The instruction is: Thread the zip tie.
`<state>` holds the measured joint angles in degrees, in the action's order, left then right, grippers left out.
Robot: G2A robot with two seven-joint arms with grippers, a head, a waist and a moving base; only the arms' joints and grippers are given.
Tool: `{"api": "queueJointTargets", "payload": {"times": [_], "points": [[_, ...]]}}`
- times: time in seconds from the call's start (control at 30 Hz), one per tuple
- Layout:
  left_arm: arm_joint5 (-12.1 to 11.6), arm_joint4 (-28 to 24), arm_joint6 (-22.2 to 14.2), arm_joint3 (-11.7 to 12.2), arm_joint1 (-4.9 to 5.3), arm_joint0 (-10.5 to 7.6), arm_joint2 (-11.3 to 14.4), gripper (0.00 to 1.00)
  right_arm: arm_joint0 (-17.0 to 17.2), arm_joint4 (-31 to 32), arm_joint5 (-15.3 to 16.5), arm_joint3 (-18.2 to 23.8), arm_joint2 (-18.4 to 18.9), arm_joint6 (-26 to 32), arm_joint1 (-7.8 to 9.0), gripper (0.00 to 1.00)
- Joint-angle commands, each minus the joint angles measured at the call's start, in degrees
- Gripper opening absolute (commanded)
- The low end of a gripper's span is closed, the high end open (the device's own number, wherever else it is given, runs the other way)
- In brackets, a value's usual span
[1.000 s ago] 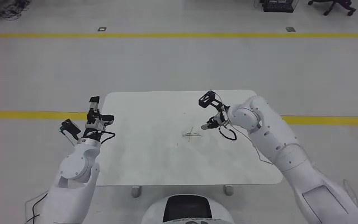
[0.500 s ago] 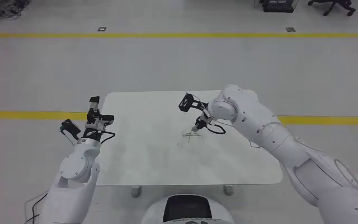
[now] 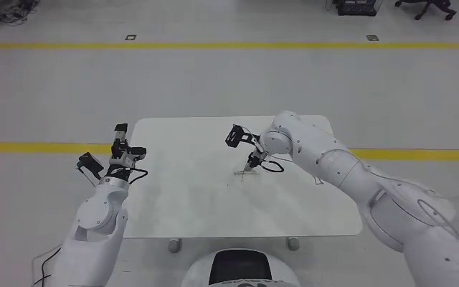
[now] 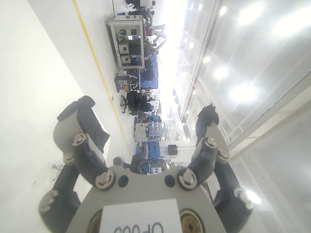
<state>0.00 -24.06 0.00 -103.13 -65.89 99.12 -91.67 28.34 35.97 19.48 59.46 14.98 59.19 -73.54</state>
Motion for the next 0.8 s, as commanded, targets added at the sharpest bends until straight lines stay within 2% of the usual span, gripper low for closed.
{"api": "queueJointTargets", "payload": {"times": [0.0,0.1,0.27,0.37,0.77], "points": [[0.00,0.00,0.00,0.00,0.00,0.00,0.00,1.00,0.00,0.00,0.00,-0.01,-0.01,0.00,0.00,1.00],[0.00,0.00,0.00,0.00,0.00,0.00,0.00,1.00,0.24,-0.03,0.00,0.66,-0.19,-0.57,-0.07,1.00],[0.00,0.00,0.00,0.00,0.00,0.00,0.00,1.00,0.06,-1.61,0.00,0.12,-3.09,-4.54,-0.72,1.00],[0.00,0.00,0.00,0.00,0.00,0.00,0.00,1.00,-1.03,-4.16,0.00,-2.23,-5.24,-5.91,-1.60,1.00],[0.00,0.00,0.00,0.00,0.00,0.00,0.00,1.00,0.70,-9.57,0.00,-11.80,-5.24,-6.99,-6.30,1.00]]}}
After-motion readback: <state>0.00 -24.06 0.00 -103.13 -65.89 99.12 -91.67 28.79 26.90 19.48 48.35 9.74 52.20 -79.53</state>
